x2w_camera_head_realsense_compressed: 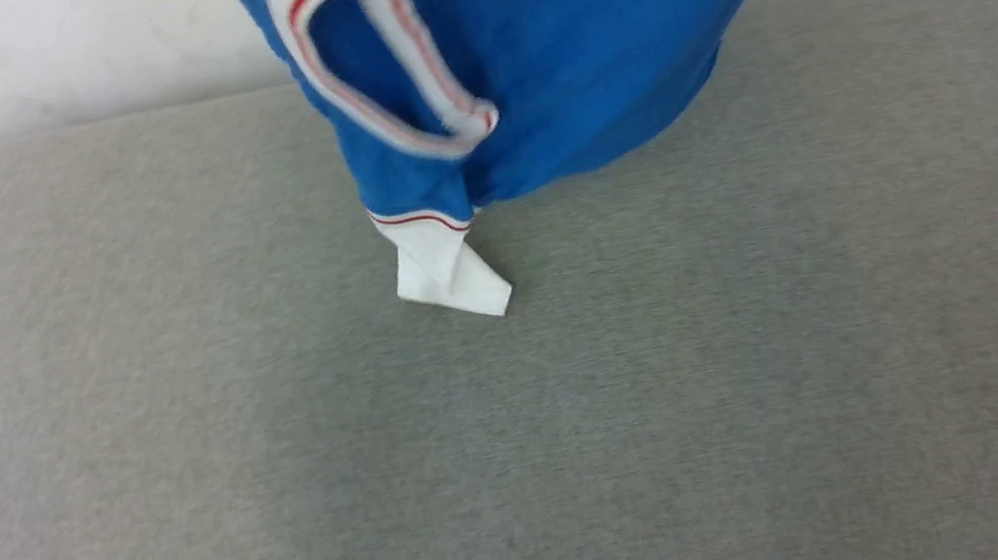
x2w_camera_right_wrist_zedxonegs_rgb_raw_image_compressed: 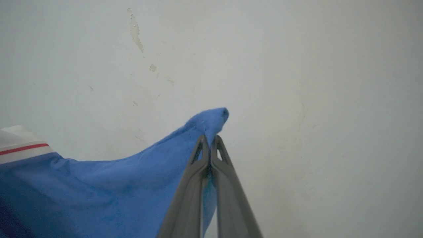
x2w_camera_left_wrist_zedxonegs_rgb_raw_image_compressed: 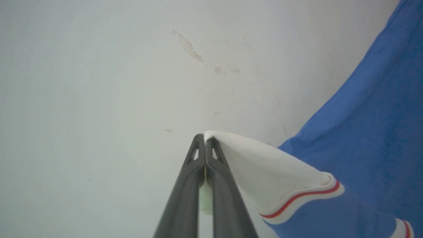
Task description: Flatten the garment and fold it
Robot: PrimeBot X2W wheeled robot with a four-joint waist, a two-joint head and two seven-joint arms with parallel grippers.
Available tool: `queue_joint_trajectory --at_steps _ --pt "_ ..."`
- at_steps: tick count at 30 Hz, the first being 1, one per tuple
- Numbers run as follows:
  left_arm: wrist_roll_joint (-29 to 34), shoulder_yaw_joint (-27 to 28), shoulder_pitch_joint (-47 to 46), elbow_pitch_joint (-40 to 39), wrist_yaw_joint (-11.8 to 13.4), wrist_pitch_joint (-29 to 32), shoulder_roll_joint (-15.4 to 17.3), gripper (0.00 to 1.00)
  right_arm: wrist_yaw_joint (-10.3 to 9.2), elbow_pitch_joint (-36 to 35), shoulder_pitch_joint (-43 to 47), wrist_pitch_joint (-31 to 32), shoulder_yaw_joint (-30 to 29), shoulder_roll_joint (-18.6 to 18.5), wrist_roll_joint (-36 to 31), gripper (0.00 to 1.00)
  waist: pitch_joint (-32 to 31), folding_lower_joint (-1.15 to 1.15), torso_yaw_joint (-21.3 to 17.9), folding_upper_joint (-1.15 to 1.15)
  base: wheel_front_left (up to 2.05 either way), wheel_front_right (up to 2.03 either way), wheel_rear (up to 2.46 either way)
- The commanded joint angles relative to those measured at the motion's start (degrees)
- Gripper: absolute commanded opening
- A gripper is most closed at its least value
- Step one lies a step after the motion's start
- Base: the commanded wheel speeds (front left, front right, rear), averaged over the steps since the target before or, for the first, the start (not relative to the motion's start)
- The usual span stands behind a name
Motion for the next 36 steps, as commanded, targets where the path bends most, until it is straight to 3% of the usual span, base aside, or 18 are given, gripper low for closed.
queue_joint_trajectory --at_steps 1,9,18,28,36 --pt "-0.3 -2.5 -3.5 2.2 -0.4 0.0 1.6 0.0 -0.05 2.0 -2.3 -0.1 0.4 0.6 -0.8 0.0 -0.8 0.01 -2.0 0.0 0.0 0.0 0.0" --pt "-2.3 -7.8 -15.7 10.9 -0.4 -2.0 3.8 0.0 -0.05 10.4 -11.1 0.9 1.5 1.6 -4.9 0.0 3.3 0.01 -4.2 0.0 0.0 0.0 0.0" --pt "-2.2 -9.9 -28.0 15.8 -0.4 -5.2 3.4 0.0 -0.05 16.0 -19.6 -0.4 -0.9 2.2 -9.0 0.0 14.2 0.01 -4.9 0.0 0.0 0.0 0.0" --pt "3.0 -11.5 -35.6 18.8 -0.4 -17.3 2.9 0.0 -0.05 20.6 -24.2 -7.7 -1.7 2.5 -12.9 0.0 21.8 0.01 -5.5 0.0 0.0 0.0 0.0" --pt "2.4 -10.2 -38.3 21.5 -0.1 -23.3 2.4 0.0 -0.05 22.8 -27.8 -11.8 -0.5 -0.3 -16.3 0.0 28.0 0.01 -4.6 0.0 0.0 0.0 0.0"
